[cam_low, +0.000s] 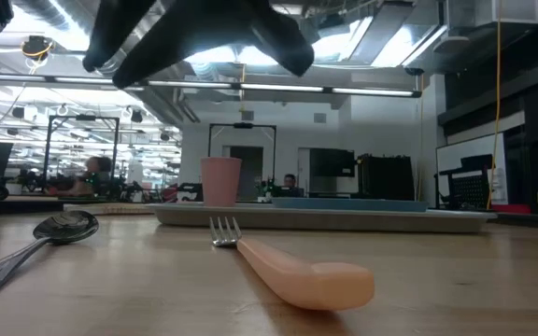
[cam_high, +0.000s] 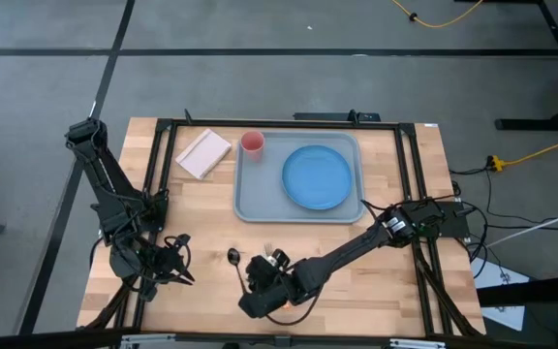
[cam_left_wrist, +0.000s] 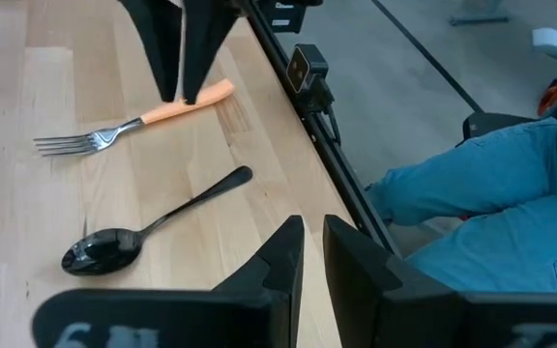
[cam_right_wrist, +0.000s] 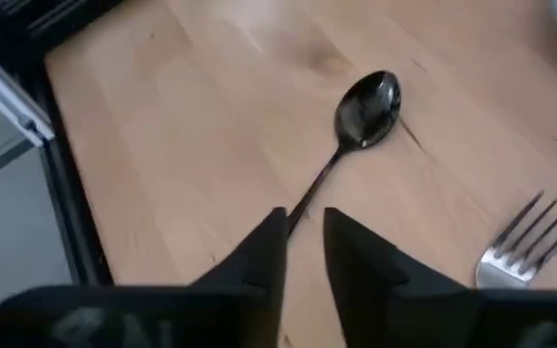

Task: Pick and place plate/cup/fork/spoon on tray
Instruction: Put the orange fork on the gray serving tray to the left of the blue plate

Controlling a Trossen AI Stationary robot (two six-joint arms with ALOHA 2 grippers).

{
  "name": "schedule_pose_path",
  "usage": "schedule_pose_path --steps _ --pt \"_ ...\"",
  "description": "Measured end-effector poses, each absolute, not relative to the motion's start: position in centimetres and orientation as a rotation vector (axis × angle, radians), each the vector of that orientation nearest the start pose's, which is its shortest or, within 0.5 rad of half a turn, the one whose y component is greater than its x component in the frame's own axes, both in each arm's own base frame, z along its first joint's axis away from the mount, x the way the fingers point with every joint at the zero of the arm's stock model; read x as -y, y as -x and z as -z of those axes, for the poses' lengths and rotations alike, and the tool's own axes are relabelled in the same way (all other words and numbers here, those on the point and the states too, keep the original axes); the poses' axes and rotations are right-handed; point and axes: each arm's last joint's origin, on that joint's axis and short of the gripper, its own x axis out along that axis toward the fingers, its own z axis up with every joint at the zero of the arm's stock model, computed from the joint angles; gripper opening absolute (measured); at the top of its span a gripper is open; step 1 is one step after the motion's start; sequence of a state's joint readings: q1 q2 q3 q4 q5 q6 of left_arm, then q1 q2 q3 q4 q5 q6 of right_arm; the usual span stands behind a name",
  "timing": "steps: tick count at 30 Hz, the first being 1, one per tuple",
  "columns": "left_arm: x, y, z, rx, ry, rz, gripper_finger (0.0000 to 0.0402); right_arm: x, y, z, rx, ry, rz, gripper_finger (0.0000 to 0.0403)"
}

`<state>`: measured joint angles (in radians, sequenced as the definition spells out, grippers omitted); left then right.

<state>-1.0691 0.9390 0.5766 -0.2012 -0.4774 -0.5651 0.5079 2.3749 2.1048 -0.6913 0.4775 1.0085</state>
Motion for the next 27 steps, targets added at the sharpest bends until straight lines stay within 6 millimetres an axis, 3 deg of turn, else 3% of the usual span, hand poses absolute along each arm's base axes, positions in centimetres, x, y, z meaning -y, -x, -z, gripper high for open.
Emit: schedule_pose_path --steps 7,10,14,19,27 --pt "16.3 -10.5 -23.6 -0.550 0.142 0.436 0.0037 -23.7 -45.0 -19.8 -0.815 -0.523 0.448 0.0200" --pt "16.3 -10.5 -23.6 -0.550 0.142 0.436 0.0037 -23.1 -44.5 -19.4 -0.842 -0.616 0.562 0.0233" --pt "16.3 -10.5 -23.6 -0.550 0.142 0.436 0.0037 -22.2 -44.3 -18.7 -0.880 -0.824 0.723 0.0243" --pt "16.3 -10.5 -23.6 -0.550 0.142 0.436 0.0037 -21.9 -44.9 -18.2 -0.905 -0.837 0.688 0.0244" --pt "16.3 -10.5 -23.6 -0.550 0.142 0.436 0.0037 -19.4 -45.9 -17.5 -1.059 -1.045 0.722 0.0224"
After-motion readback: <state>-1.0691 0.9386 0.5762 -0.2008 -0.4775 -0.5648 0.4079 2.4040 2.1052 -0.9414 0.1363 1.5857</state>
